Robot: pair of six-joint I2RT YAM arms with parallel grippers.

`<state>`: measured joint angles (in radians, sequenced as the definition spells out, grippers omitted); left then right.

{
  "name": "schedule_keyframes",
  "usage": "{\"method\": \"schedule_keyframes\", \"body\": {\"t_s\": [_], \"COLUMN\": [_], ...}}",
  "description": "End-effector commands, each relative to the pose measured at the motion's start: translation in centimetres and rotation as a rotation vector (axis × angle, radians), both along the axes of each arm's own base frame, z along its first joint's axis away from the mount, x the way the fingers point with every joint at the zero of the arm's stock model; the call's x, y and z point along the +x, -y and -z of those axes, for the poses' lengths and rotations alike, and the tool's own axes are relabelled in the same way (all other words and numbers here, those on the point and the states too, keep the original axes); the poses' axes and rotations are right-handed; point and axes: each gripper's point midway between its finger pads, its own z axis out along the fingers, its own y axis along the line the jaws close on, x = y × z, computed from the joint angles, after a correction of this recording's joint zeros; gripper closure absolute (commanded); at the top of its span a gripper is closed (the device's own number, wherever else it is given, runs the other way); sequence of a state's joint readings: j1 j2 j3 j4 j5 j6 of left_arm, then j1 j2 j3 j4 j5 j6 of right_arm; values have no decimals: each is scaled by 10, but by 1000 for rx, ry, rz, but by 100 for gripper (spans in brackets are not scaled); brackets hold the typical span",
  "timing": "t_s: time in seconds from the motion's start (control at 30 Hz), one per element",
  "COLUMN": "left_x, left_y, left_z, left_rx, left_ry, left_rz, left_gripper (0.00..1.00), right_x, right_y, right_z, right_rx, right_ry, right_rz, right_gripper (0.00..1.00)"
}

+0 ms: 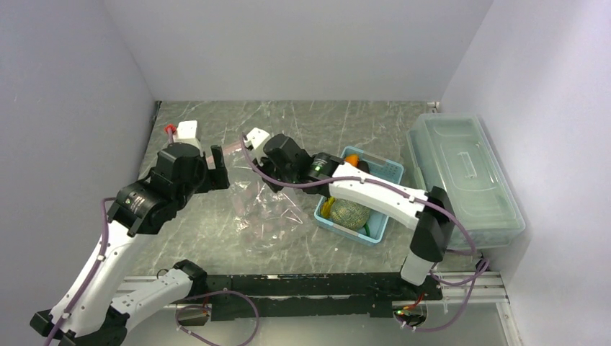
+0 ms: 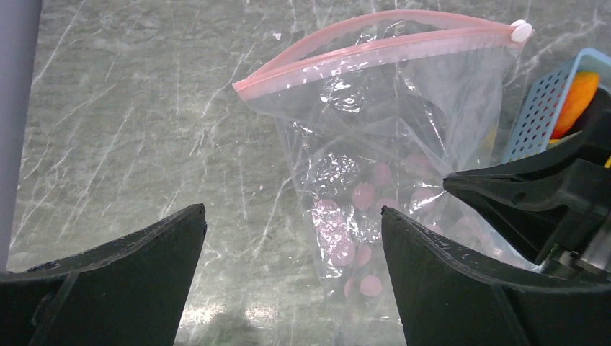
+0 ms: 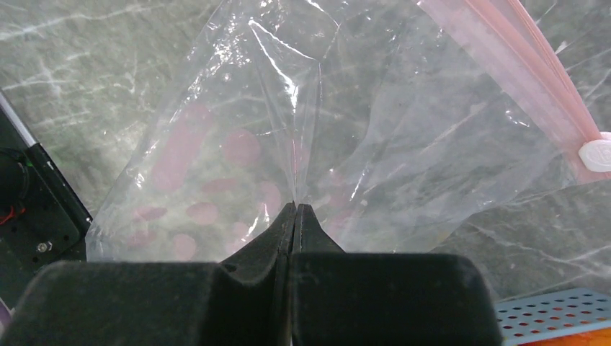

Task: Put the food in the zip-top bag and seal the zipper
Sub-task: Pick up the zipper food storage bag at the center of the board.

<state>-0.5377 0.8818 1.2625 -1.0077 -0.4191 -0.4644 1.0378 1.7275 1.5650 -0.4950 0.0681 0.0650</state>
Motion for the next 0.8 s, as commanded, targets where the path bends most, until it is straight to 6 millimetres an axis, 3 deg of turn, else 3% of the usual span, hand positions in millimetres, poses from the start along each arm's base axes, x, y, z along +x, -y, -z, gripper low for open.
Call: {"method": "schedule_keyframes", "body": {"t_s": [0.0,0.33,0.63,0.77], "left_x": [6,23,41,47], "left_y": [10,29,33,36], "left_z": [-26,-55,-82,-85], "left_rx": [-56,-166,-321,-365], "left_ry": [51,53,47,20], "left_rz": [41,138,235,275], "left_gripper": [4,4,5,5], "right_x": [0,-9,-25,-33], "right_y": [6,40,76,90], "right_z": [-43,-76,-89,-92], "right_rx": [77,60,12,5], "right_ry": [96,224,340,395], "right_rz": [-12,-54,-144,-186], "right_gripper": [100,100,100,100]}}
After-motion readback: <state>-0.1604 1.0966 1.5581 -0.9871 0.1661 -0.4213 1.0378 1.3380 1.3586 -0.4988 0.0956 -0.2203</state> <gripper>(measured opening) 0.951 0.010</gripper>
